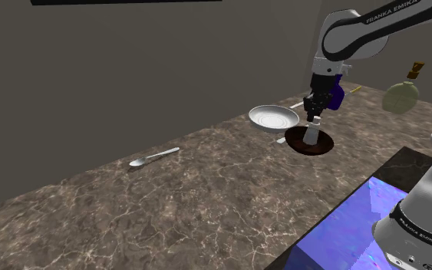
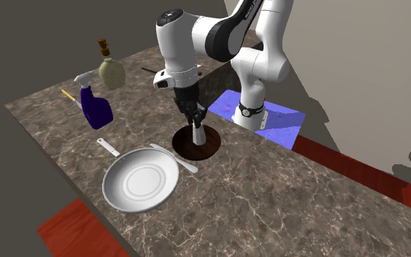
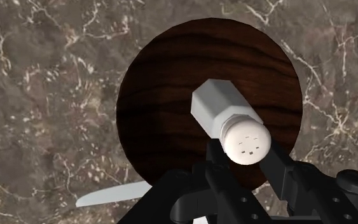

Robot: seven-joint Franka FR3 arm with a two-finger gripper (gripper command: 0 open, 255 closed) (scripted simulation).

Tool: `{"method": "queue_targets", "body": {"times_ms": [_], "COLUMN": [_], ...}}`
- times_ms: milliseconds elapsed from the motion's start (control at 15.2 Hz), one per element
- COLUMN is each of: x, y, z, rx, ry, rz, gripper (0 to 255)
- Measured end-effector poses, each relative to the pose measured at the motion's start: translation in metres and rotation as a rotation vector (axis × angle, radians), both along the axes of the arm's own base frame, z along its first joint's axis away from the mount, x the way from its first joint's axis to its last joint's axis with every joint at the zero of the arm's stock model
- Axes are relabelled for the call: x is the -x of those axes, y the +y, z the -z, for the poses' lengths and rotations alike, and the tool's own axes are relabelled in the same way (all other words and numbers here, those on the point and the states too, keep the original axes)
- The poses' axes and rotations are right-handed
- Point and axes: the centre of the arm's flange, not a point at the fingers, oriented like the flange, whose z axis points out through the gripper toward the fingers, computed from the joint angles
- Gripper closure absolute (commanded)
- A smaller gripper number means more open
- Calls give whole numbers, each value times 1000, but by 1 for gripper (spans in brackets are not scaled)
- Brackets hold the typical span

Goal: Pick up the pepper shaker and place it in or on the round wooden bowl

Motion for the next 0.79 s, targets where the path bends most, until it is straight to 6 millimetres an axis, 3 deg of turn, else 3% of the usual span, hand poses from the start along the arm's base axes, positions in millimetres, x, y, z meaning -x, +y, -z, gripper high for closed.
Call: {"method": "queue_targets", "body": {"times_ms": [66,462,792], "x": [0,0,-3], "y": [0,0,-5], "z": [0,0,-43], "rx": [0,0,0], "ry": [0,0,-1], "rz": [0,0,0], "gripper": [0,0,0]}}
